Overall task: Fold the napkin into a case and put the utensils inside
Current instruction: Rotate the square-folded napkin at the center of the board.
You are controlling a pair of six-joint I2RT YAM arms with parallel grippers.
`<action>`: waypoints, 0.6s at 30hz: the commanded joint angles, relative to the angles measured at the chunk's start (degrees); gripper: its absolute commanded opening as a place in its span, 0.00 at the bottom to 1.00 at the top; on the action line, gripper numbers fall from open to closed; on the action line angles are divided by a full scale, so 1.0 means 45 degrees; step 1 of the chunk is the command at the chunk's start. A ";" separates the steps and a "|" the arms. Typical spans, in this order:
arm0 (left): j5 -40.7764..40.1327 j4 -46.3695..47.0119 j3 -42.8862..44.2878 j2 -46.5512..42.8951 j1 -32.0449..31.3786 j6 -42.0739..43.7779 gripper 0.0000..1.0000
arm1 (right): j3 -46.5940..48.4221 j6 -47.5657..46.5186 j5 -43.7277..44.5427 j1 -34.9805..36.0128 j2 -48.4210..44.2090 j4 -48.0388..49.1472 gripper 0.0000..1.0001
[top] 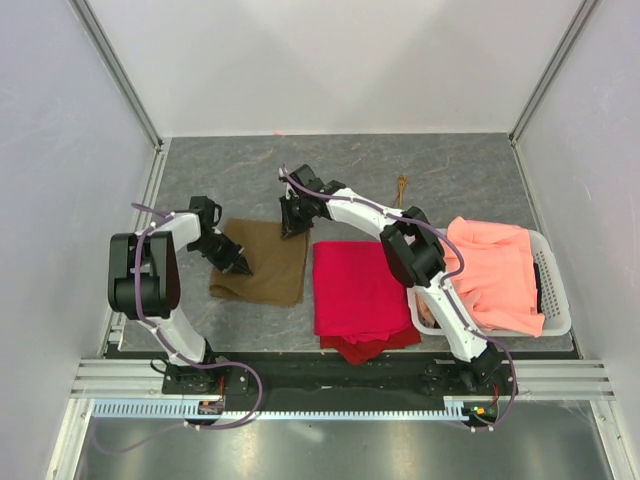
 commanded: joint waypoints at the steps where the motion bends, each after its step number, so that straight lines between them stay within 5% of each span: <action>1: 0.0172 0.0481 -0.0906 -0.1310 -0.0107 -0.0948 0.15 | 0.2278 -0.0037 0.1041 -0.0270 0.1478 0.0729 0.11; 7: -0.0218 -0.0903 0.0184 -0.2601 -0.0107 0.0007 0.20 | 0.4042 0.0450 0.0514 -0.0602 0.1953 0.0300 0.11; 13: -0.0882 -0.2387 0.0772 -0.4165 0.0166 0.1062 0.29 | 0.2130 0.0899 -0.0576 -0.0602 -0.0703 -0.1007 0.39; 18: -0.2499 -0.3639 0.0793 -0.4593 0.0147 0.1591 0.38 | -0.0447 0.1016 -0.1691 -0.0583 -0.2716 -0.1575 0.46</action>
